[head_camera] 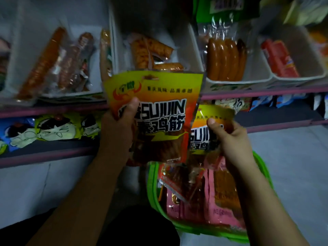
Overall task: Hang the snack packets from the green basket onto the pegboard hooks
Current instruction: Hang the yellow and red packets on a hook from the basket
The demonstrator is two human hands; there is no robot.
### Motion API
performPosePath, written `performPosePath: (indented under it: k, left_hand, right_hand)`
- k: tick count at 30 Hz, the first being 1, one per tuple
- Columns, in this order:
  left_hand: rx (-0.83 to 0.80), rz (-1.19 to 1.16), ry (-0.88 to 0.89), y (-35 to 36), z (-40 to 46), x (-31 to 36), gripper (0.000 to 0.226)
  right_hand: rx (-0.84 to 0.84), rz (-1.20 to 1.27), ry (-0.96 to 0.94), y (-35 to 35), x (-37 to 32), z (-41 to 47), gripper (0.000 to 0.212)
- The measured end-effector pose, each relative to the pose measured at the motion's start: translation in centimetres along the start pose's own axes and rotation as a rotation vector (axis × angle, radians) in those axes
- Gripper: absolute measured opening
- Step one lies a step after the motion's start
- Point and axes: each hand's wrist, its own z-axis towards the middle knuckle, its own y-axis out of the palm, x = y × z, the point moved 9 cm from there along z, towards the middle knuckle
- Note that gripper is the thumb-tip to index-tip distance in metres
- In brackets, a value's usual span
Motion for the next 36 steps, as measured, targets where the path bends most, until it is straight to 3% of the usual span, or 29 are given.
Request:
performPosePath:
  k: [3, 5, 8, 11, 13, 17, 22, 26, 31, 36]
  left_hand:
    - [0.159, 0.024, 0.197, -3.5, 1.4, 6.7, 0.012]
    - [0.239, 0.022, 0.314, -6.2, 2.6, 11.0, 0.014]
    - [0.334, 0.066, 0.379, -10.2, 3.9, 16.5, 0.011]
    - [0.375, 0.1, 0.468, -12.5, 4.7, 21.8, 0.016]
    - [0.382, 0.027, 0.487, -13.6, 5.5, 24.2, 0.018]
    - [0.285, -0.155, 0.412, -14.0, 7.3, 26.7, 0.009]
    - [0.021, -0.257, 0.392, -12.8, 9.0, 29.8, 0.014]
    - [-0.152, -0.252, 0.34, -11.9, 11.3, 31.7, 0.019]
    - [-0.192, -0.134, 0.377, -12.3, 14.1, 34.4, 0.021]
    - [-0.082, -0.028, 0.606, -13.3, 15.1, 38.6, 0.014]
  right_hand:
    - [-0.023, 0.015, -0.182, 1.5, -7.7, 0.5, 0.019]
    - [0.02, 0.001, -0.306, 1.7, -12.6, 0.6, 0.013]
    - [0.034, 0.013, -0.475, 2.3, -19.3, 0.0, 0.006]
    - [-0.061, 0.027, -0.612, 5.0, -24.9, -1.2, 0.013]
    - [-0.13, 0.045, -0.668, 7.3, -27.5, -1.2, 0.004]
    - [-0.219, 0.014, -0.722, 13.0, -31.3, -0.8, 0.019]
    - [-0.299, 0.025, -0.854, 18.5, -35.6, -1.0, 0.015]
    - [-0.287, 0.163, -0.792, 20.3, -37.4, 1.1, 0.006]
    - [-0.226, 0.138, -0.801, 22.0, -39.9, 2.4, 0.016]
    - [-0.157, 0.178, -0.81, 22.3, -41.0, 2.9, 0.014]
